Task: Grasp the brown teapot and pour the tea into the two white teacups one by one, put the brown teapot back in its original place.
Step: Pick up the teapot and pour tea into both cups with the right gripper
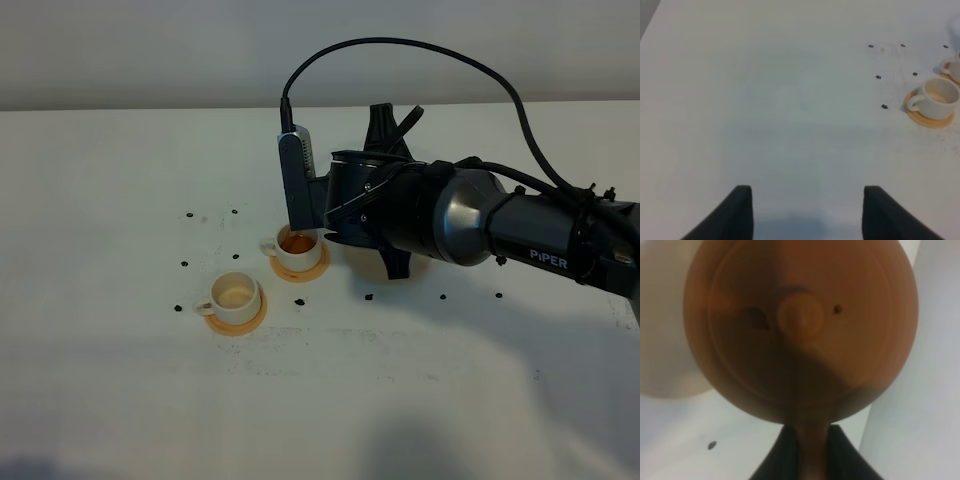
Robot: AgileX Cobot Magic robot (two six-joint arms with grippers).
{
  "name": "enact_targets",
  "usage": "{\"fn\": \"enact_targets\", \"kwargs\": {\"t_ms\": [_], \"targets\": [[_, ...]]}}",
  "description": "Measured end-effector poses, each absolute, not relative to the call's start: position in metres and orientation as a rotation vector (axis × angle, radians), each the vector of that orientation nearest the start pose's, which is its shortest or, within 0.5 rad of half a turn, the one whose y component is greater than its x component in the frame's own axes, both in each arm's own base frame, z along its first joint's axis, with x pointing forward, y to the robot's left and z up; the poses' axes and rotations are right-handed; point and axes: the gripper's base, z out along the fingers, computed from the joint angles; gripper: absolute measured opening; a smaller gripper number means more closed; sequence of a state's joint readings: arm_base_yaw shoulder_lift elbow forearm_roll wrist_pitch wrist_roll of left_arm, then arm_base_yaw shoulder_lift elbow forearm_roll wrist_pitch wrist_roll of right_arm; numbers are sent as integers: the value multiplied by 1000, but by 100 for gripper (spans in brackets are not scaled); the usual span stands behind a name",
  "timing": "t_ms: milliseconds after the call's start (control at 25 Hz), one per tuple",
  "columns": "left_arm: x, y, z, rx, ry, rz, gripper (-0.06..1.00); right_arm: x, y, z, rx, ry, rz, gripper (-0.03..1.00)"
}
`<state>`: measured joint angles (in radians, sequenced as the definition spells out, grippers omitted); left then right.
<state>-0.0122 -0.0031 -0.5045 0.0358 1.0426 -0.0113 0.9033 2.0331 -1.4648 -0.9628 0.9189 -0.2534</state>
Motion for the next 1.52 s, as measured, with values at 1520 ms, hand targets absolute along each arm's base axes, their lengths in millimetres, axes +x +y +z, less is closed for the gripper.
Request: {"fn": "enact_targets", "kwargs": {"t_ms": [1520], "targets": [[-5, 3, 280, 0, 2018, 28, 50, 311, 293, 203, -1968, 1632, -1051, 9]]}}
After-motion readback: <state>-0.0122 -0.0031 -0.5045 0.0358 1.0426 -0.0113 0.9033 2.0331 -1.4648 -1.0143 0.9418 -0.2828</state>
